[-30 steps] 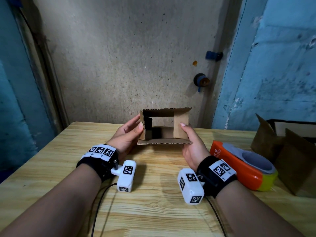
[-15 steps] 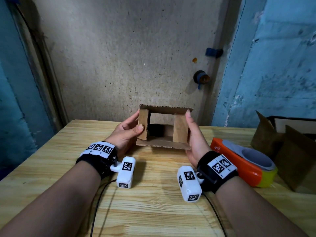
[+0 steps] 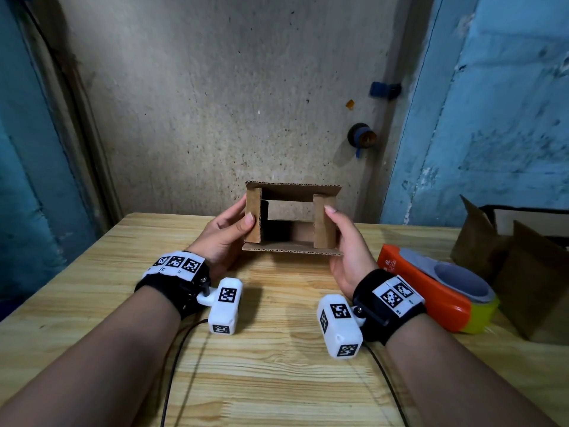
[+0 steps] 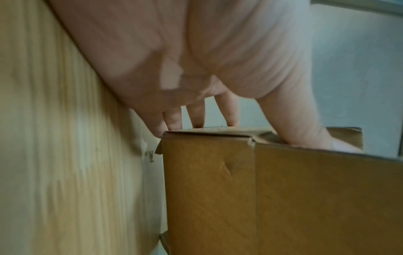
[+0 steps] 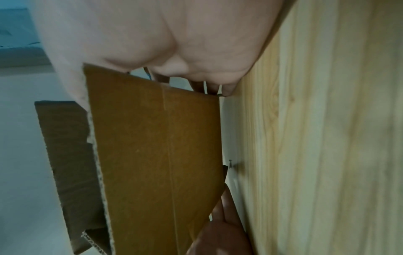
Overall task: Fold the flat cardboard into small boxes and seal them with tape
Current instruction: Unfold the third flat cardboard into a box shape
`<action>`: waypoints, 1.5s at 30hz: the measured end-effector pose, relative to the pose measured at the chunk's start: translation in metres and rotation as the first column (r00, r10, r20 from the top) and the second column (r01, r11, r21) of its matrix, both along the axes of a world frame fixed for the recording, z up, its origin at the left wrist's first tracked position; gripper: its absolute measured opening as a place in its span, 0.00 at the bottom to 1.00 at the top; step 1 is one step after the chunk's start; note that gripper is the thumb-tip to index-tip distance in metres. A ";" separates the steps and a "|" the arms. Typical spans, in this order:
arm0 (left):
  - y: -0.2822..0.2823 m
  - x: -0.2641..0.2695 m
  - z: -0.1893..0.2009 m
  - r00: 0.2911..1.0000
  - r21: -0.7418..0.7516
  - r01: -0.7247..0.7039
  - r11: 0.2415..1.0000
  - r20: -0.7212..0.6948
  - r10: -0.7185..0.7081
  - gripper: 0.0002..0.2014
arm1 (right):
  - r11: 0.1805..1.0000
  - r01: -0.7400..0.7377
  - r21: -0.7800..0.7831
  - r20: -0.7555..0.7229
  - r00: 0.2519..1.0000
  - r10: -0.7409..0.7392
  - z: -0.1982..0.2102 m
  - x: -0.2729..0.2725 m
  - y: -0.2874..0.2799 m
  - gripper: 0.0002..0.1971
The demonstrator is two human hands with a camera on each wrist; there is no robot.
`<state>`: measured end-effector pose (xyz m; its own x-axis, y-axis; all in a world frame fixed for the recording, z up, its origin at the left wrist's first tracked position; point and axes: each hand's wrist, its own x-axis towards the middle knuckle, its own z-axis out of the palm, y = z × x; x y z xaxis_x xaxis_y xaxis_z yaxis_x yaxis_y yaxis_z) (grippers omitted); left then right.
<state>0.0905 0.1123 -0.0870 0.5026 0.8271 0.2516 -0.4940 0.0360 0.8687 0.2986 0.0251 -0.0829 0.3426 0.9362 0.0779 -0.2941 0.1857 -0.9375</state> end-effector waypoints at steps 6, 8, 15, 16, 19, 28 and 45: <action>0.002 -0.001 -0.002 1.000 -0.069 0.006 0.998 0.031 -0.004 0.53 | 0.999 0.013 0.030 -0.058 0.998 -0.011 0.001 0.000 -0.006 0.16; 0.005 -0.002 -0.003 0.999 -0.068 0.043 0.997 0.011 -0.043 0.45 | 0.999 0.025 0.045 -0.072 0.997 -0.021 0.001 0.000 -0.007 0.12; -0.003 -0.004 0.003 0.997 -0.063 0.007 0.998 -0.079 -0.012 0.30 | 0.997 0.030 0.067 -0.093 0.995 -0.024 0.003 -0.001 -0.009 0.12; -0.004 -0.003 0.003 0.997 -0.064 -0.010 0.998 -0.081 0.005 0.29 | 0.997 0.021 0.070 -0.087 0.996 -0.015 0.003 0.000 -0.009 0.12; -0.006 -0.001 0.004 0.995 -0.052 -0.038 0.998 -0.091 0.033 0.26 | 0.997 0.013 0.070 -0.069 0.998 -0.008 0.002 0.001 -0.008 0.13; -0.005 0.000 0.003 0.994 -0.062 -0.069 0.996 -0.091 0.063 0.27 | 0.999 -0.001 0.039 -0.051 0.999 0.003 -0.001 0.004 -0.003 0.11; -0.007 0.003 0.002 0.985 -0.077 -0.120 0.990 -0.129 0.110 0.28 | 0.996 0.008 0.084 0.026 1.000 -0.010 -0.009 0.007 0.004 0.24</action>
<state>0.0940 0.1055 -0.0850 0.4259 0.8967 0.1204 -0.3872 0.0604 0.9200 0.3060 0.0292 -0.0923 0.3480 0.9229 0.1648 -0.2674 0.2662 -0.9261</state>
